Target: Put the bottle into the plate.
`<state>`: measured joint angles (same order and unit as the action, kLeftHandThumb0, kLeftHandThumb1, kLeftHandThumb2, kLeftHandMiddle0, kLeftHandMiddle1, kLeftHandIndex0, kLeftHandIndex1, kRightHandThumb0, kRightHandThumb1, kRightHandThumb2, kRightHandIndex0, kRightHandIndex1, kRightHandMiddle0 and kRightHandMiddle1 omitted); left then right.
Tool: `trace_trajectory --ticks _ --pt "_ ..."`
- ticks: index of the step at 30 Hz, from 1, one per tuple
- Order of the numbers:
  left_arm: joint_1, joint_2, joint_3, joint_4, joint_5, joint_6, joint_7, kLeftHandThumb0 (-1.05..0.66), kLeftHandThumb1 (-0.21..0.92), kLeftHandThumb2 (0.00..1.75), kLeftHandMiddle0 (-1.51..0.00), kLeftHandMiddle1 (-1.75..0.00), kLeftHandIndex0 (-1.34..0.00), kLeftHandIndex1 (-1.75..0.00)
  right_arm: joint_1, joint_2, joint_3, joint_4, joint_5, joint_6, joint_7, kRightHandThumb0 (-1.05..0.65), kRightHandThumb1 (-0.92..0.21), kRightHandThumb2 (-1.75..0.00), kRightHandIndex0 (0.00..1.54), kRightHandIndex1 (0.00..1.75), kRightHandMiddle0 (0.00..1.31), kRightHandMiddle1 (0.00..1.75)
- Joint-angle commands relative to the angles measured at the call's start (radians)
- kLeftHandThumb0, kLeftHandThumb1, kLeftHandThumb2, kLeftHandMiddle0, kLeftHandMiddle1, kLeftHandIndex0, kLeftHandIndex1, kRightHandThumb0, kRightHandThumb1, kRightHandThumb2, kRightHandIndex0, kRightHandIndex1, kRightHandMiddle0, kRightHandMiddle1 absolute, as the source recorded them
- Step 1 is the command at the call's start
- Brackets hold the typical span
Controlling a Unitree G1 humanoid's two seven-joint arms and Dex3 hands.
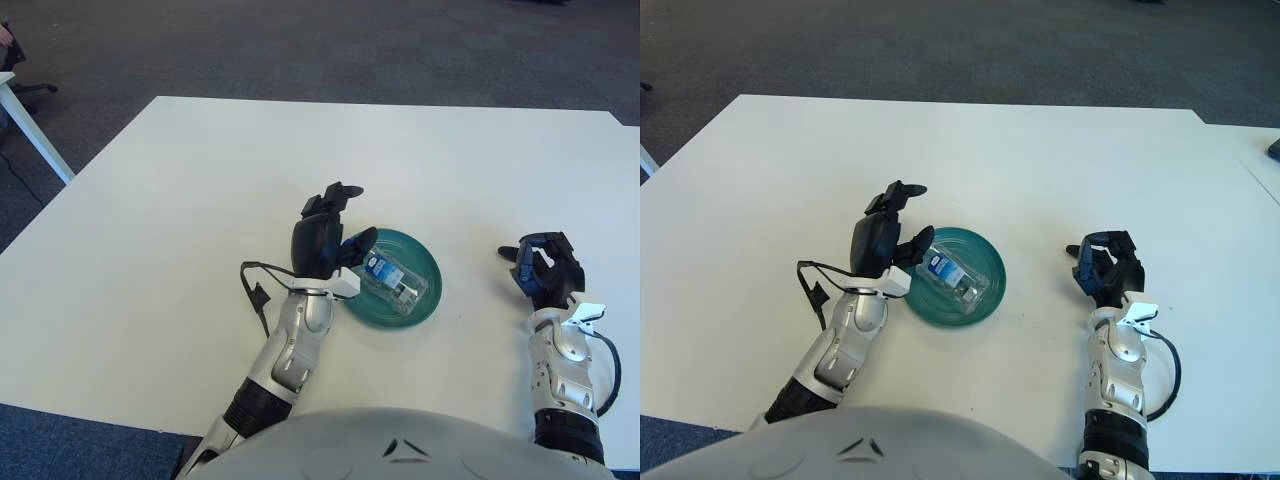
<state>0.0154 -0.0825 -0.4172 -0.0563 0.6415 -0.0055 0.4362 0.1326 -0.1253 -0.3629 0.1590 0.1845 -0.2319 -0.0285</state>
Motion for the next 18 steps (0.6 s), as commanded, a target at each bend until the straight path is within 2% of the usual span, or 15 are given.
trace_trajectory --ticks 1,4,9,15,18 --pt "0.003 0.01 0.052 0.008 -0.085 -0.04 -0.032 -0.43 0.61 0.89 -0.65 -1.53 -0.46 -1.64 0.013 0.022 0.012 0.004 0.003 0.025 -0.002 -0.36 -0.83 -0.6 0.48 1.13 0.3 1.68" --pt "0.013 0.029 0.085 -0.001 -0.139 -0.069 -0.059 -0.42 0.57 0.94 -0.73 -1.64 -0.48 -1.66 0.016 0.028 0.019 -0.009 0.0 0.027 -0.004 -0.36 -0.83 -0.6 0.48 1.14 0.3 1.68" --pt "0.025 0.039 0.108 0.0 -0.175 -0.125 -0.059 -0.42 0.55 0.97 -0.83 -1.68 -0.49 -1.67 0.012 0.026 0.025 -0.003 0.004 0.023 0.008 -0.35 -0.86 -0.54 0.47 1.14 0.3 1.67" --pt "0.044 0.049 0.121 -0.011 -0.172 -0.149 -0.061 -0.42 0.52 1.02 -0.89 -1.67 -0.49 -1.69 -0.002 0.021 0.028 0.019 0.004 0.015 0.021 -0.35 -0.87 -0.51 0.46 1.15 0.32 1.64" --pt "0.058 0.052 0.128 -0.023 -0.179 -0.148 -0.073 -0.42 0.52 1.01 -0.92 -1.68 -0.5 -1.68 -0.008 0.022 0.031 0.034 0.005 0.012 0.03 -0.12 -0.77 -0.63 0.47 1.41 0.3 1.59"
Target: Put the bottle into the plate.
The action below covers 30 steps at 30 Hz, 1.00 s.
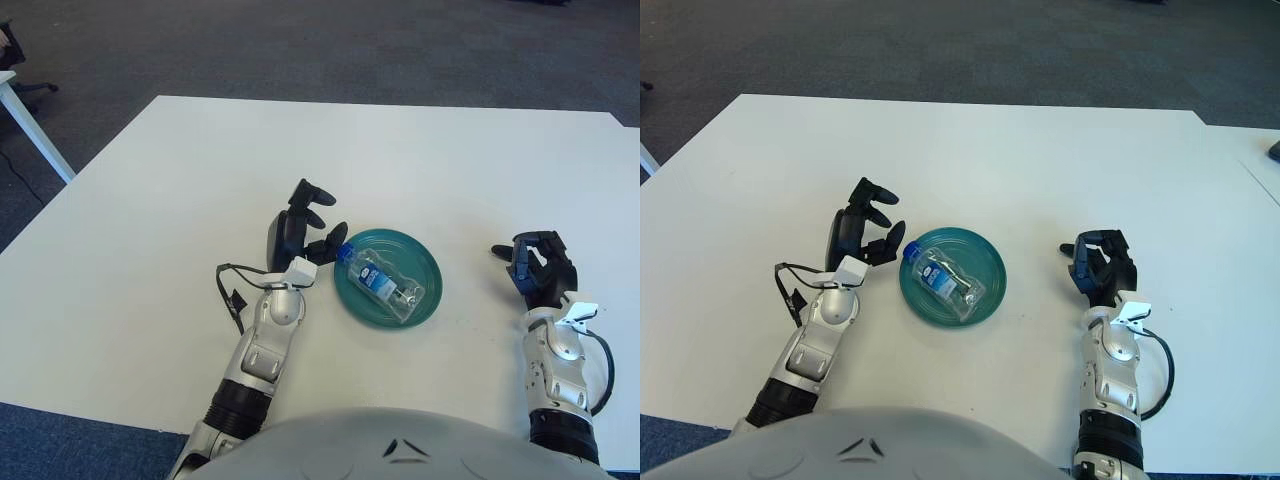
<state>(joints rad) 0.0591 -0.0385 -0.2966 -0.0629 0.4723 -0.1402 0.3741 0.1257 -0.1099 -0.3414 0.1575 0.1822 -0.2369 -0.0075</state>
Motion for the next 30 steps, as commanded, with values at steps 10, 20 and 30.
trace_trajectory --ticks 10,20,30 --pt "0.014 0.019 0.034 0.043 -0.058 -0.052 -0.05 -0.42 0.53 1.01 -0.96 -1.72 -0.48 -1.69 -0.014 0.014 0.023 0.058 -0.005 -0.016 0.013 -0.01 -0.7 -0.72 0.39 1.45 0.41 1.63" --pt "0.026 0.047 0.077 0.163 -0.134 -0.16 -0.088 -0.42 0.55 1.03 -0.84 -1.42 -0.44 -1.74 -0.022 0.004 0.023 0.071 -0.003 -0.02 0.017 -0.01 -0.72 -0.68 0.39 1.45 0.4 1.61" --pt "0.034 0.004 0.108 0.302 -0.196 -0.248 -0.068 -0.43 0.49 1.1 -0.89 -1.41 -0.48 -1.75 0.003 0.004 0.021 0.042 0.009 -0.009 0.035 -0.01 -0.72 -0.67 0.35 1.44 0.44 1.61"
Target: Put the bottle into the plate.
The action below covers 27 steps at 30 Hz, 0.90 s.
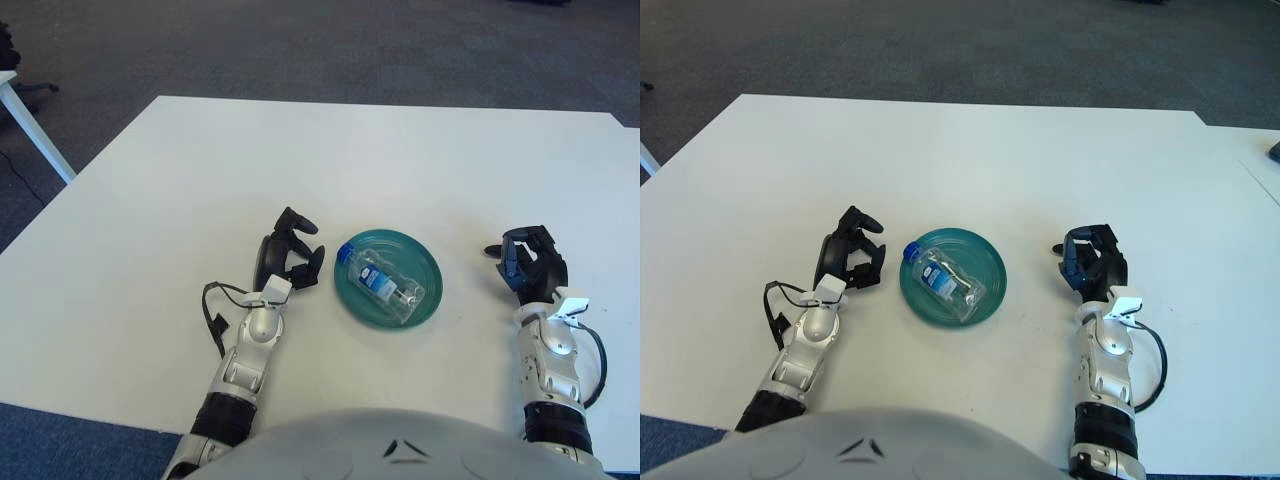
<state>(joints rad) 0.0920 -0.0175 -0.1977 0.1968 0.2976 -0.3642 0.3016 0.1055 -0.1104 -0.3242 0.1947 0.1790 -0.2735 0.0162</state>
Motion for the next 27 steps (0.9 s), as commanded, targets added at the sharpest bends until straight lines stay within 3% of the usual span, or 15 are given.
trace_trajectory --ticks 1,7,14,21,27 --pt "-0.001 -0.031 0.018 0.071 -0.059 -0.04 -0.011 -0.43 0.49 1.1 -0.9 -1.42 -0.48 -1.75 0.027 0.01 0.009 -0.004 0.014 0.03 0.014 -0.01 -0.72 -0.67 0.35 1.44 0.44 1.61" --pt "-0.017 -0.066 0.063 0.188 -0.181 -0.115 -0.064 -0.45 0.42 1.19 -0.92 -1.54 -0.53 -1.75 0.034 0.023 0.014 -0.033 0.046 0.053 0.039 -0.01 -0.76 -0.59 0.37 1.42 0.42 1.58" --pt "-0.037 -0.091 0.091 0.28 -0.218 -0.184 -0.082 -0.45 0.43 1.18 -0.89 -1.52 -0.52 -1.75 0.041 0.027 0.015 -0.052 0.067 0.079 0.052 -0.01 -0.79 -0.54 0.41 1.4 0.39 1.58" --pt "-0.021 -0.118 0.071 0.272 -0.219 -0.225 -0.096 -0.44 0.45 1.15 -0.89 -1.5 -0.51 -1.75 0.041 0.041 0.043 -0.031 0.064 0.105 0.075 0.0 -0.84 -0.47 0.47 1.41 0.28 1.57" --pt "0.015 -0.143 0.067 0.227 -0.278 -0.185 -0.13 -0.45 0.41 1.2 -0.91 -1.5 -0.54 -1.75 0.061 0.031 0.059 -0.055 0.064 0.123 0.108 0.0 -0.91 -0.38 0.48 1.42 0.21 1.55"
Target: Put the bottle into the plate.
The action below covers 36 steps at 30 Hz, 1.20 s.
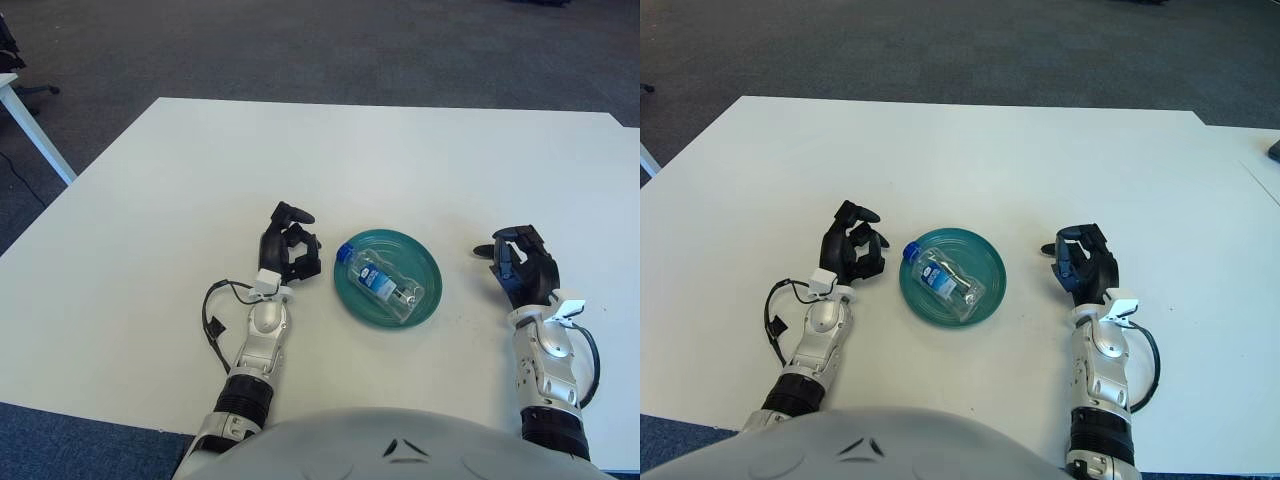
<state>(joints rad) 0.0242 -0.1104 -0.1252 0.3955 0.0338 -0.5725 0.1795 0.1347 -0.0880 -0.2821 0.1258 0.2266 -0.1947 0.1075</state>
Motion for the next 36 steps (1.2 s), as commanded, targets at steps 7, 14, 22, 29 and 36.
trace_trajectory --ticks 7,14,22,29,36 --pt "0.115 -0.062 -0.019 -0.017 -0.007 0.057 0.016 -0.45 0.4 1.22 -0.9 -1.49 -0.55 -1.75 0.054 0.016 0.039 0.012 0.009 0.033 0.053 -0.01 -0.92 -0.38 0.46 1.44 0.18 1.58" --pt "0.146 -0.068 -0.032 -0.047 -0.004 0.082 0.033 -0.45 0.41 1.2 -0.89 -1.48 -0.54 -1.75 0.058 0.018 0.052 0.025 0.008 0.018 0.075 -0.01 -0.92 -0.38 0.45 1.44 0.17 1.6" --pt "0.194 -0.066 -0.064 -0.114 0.004 0.141 0.047 -0.45 0.41 1.2 -0.89 -1.49 -0.54 -1.75 0.069 0.031 0.07 0.018 0.0 0.002 0.071 -0.01 -0.92 -0.38 0.45 1.44 0.17 1.61" --pt "0.212 -0.057 -0.081 -0.165 -0.003 0.203 0.04 -0.45 0.42 1.19 -0.88 -1.5 -0.53 -1.75 0.075 0.036 0.079 0.01 -0.003 -0.001 0.065 -0.01 -0.92 -0.38 0.45 1.43 0.17 1.61" --pt "0.221 -0.054 -0.09 -0.189 0.002 0.23 0.043 -0.45 0.42 1.18 -0.87 -1.5 -0.53 -1.75 0.079 0.038 0.085 0.007 -0.005 -0.002 0.062 -0.01 -0.92 -0.38 0.44 1.42 0.18 1.62"
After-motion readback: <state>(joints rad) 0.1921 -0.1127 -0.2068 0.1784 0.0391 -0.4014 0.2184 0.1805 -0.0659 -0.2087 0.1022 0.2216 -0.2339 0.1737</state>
